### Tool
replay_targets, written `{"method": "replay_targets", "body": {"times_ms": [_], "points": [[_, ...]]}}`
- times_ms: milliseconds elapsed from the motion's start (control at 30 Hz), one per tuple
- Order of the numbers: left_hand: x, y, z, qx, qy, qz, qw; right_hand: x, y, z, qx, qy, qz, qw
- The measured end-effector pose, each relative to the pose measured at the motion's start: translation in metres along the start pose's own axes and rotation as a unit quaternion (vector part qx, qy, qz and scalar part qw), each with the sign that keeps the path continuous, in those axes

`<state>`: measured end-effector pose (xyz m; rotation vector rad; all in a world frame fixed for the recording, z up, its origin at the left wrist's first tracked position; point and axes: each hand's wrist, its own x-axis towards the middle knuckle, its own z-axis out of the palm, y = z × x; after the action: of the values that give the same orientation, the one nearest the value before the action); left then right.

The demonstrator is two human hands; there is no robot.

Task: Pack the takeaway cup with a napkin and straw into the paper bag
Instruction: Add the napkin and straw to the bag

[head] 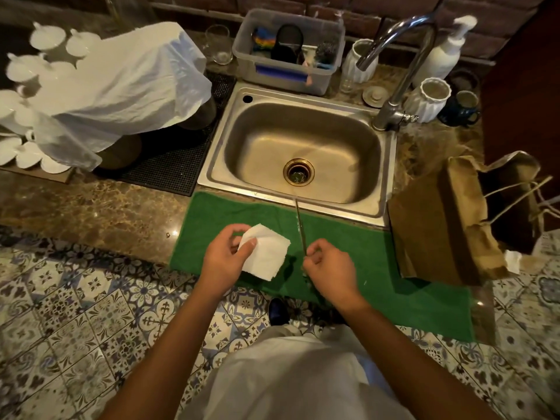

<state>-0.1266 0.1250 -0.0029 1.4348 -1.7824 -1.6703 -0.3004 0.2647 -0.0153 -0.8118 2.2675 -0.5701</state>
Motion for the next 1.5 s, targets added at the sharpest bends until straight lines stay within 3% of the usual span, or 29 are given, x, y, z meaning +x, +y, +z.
{"method": "replay_targets", "body": {"times_ms": [133, 233, 400, 700, 800, 933, 1333, 1400, 1500], "points": [[-0.024, 0.043, 0.017, -0.077, -0.017, 0.021, 0.997, -0.016, 0.010, -0.036, 0.200, 0.025, -0.069, 0.977], [-0.041, 0.073, 0.038, -0.110, -0.030, 0.037, 0.993, -0.027, 0.020, -0.063, 0.190, 0.054, -0.113, 0.974], [-0.060, 0.114, 0.078, -0.122, -0.040, 0.069, 0.989, -0.043, 0.041, -0.103, 0.219, -0.015, -0.132, 0.967], [-0.101, 0.181, 0.148, -0.165, -0.033, 0.096, 0.981, -0.086, 0.067, -0.194, 0.357, 0.064, -0.144, 0.921], [-0.117, 0.196, 0.176, -0.178, -0.044, 0.123, 0.975, -0.094, 0.076, -0.215, 0.352, 0.056, -0.166, 0.919], [-0.132, 0.208, 0.213, -0.179, -0.038, 0.152, 0.971, -0.102, 0.089, -0.234, 0.420, 0.064, -0.161, 0.891], [-0.137, 0.213, 0.291, -0.138, -0.044, 0.159, 0.977, -0.095, 0.139, -0.285, 0.438, 0.126, -0.115, 0.883], [-0.128, 0.209, 0.302, -0.096, -0.029, 0.182, 0.978, -0.094, 0.148, -0.293, 0.457, 0.152, -0.087, 0.872], [-0.111, 0.203, 0.313, 0.061, -0.004, 0.247, 0.967, -0.091, 0.163, -0.306, 0.458, 0.225, -0.059, 0.858]]}}
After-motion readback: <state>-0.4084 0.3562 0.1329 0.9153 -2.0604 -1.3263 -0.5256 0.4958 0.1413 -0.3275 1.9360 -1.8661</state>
